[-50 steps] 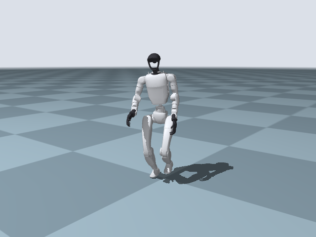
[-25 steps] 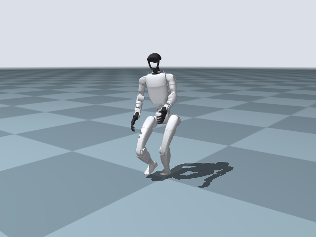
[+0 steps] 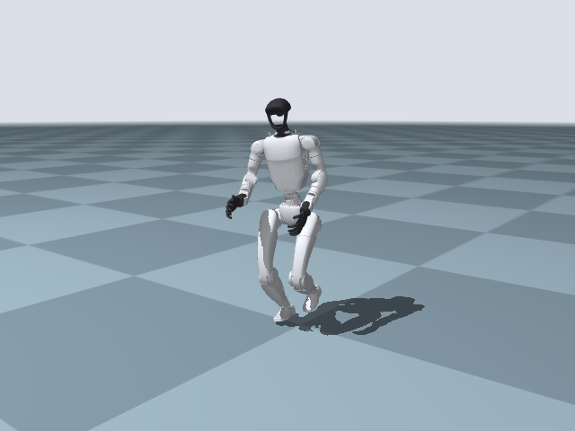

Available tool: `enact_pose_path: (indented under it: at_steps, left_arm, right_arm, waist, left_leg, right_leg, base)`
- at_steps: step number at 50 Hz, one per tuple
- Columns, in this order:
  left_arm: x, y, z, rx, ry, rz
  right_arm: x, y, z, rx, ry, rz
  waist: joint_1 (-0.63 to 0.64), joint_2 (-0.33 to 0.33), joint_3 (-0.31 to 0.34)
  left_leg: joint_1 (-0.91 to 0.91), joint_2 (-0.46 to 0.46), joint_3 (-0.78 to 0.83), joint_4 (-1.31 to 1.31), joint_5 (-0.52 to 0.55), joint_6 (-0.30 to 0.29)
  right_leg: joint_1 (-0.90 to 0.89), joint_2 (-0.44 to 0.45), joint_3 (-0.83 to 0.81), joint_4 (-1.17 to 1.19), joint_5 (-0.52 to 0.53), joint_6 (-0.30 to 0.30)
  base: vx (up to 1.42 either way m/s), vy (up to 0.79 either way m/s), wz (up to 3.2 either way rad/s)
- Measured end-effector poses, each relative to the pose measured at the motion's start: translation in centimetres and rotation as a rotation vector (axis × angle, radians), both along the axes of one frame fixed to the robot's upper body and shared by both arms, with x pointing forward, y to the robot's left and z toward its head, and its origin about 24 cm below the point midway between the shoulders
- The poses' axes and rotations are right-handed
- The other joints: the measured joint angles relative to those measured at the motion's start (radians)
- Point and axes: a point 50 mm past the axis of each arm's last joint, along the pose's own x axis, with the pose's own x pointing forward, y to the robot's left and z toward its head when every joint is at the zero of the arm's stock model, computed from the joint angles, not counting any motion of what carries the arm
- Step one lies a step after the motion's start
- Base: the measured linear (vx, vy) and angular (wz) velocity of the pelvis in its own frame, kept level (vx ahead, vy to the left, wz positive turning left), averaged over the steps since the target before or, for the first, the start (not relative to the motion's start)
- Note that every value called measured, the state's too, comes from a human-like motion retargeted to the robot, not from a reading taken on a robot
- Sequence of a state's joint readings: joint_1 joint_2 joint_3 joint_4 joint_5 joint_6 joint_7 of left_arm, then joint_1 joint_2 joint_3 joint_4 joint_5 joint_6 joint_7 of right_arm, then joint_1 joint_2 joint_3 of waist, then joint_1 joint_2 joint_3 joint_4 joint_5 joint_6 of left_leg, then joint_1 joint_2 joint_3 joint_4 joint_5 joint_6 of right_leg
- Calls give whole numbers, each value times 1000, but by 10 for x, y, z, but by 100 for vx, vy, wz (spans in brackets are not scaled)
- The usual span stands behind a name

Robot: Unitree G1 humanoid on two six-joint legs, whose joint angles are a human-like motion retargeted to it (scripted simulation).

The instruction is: Walk

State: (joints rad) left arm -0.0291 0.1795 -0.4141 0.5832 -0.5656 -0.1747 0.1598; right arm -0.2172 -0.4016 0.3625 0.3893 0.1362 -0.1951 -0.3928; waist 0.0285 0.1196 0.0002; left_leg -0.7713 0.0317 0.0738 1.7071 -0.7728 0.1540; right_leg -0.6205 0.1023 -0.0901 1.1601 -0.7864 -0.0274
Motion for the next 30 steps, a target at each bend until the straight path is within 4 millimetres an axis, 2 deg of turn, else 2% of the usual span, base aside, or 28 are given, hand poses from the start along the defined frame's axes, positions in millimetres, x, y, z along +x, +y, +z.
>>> enact_pose_path:
  at_steps: [2,5,8,10,13,15,17,19,21,23,25,28,30]
  left_arm:
    - [-33,15,-22,1,117,38]
    - [-79,37,-43,4,257,86]
    - [-111,54,-50,2,330,122]
    - [-123,60,-49,2,342,142]
    - [-121,60,-41,-1,297,166]
    - [-106,55,-32,-7,224,179]
    - [-77,47,-14,-6,104,185]
    - [-36,33,13,0,-56,174]
    - [9,15,51,-2,-249,148]
    - [51,-4,101,-25,-465,113]
    - [81,-24,160,-71,-687,70]
    - [97,-46,243,-162,-986,-14]
    - [95,-55,282,-213,-1138,-77]
  right_arm:
    - [17,10,38,20,-149,33]
    - [29,25,88,52,-343,97]
    - [27,38,120,77,-466,166]
    - [23,43,125,82,-492,197]
    - [14,52,117,78,-477,244]
    - [6,56,103,61,-430,265]
    - [-1,56,81,31,-354,267]
    - [-10,54,54,-5,-251,258]
    - [-23,49,22,-39,-129,252]
    - [-40,39,-6,-68,-6,247]
    - [-58,26,-27,-86,96,243]
    - [-87,4,-41,-76,191,222]
    - [-104,-10,-44,-61,232,196]
  waist:
    - [27,-25,0]
    - [49,-67,-12]
    - [51,-116,-32]
    - [47,-149,-40]
    - [36,-191,-36]
    - [23,-212,-29]
    - [8,-230,-19]
    - [-18,-247,-15]
    - [-63,-257,-22]
    - [-123,-257,-34]
    - [-182,-245,-42]
    - [-236,-193,-51]
    - [-250,-138,-58]
  left_leg:
    - [-62,-50,7,-142,-20,-3]
    - [-122,-144,15,-410,-35,-15]
    - [-137,-248,17,-611,-28,-14]
    - [-123,-306,22,-652,-14,-2]
    - [-96,-374,33,-589,-4,32]
    - [-81,-410,44,-520,-19,61]
    - [-67,-436,53,-461,-53,92]
    - [-58,-459,54,-427,-85,108]
    - [-35,-481,41,-437,-100,108]
    - [19,-505,22,-494,-100,108]
    - [106,-520,-1,-573,-100,108]
    - [261,-487,-38,-685,-100,83]
    - [352,-422,-53,-722,-100,39]
  right_leg:
    - [82,-15,15,-46,3,29]
    - [185,-60,30,-96,19,80]
    - [253,-125,45,-85,53,137]
    - [292,-170,59,-36,92,180]
    - [319,-230,80,113,217,245]
    - [307,-266,90,249,323,279]
    - [260,-301,100,396,399,287]
    - [174,-344,110,531,401,265]
    - [57,-392,120,629,341,221]
    - [-78,-435,144,670,266,183]
    - [-206,-456,171,643,209,156]
    - [-335,-415,166,463,182,145]
    - [-370,-341,128,284,186,151]
  base:
    - [2,2,-20]
    - [0,0,0]
    - [2,5,20]
    - [1,6,26]
    - [-1,5,23]
    - [-3,5,19]
    - [-4,4,20]
    - [-6,2,37]
    - [-9,1,60]
    - [-8,4,58]
    - [-4,5,17]
    - [2,2,-55]
    - [7,-4,-105]
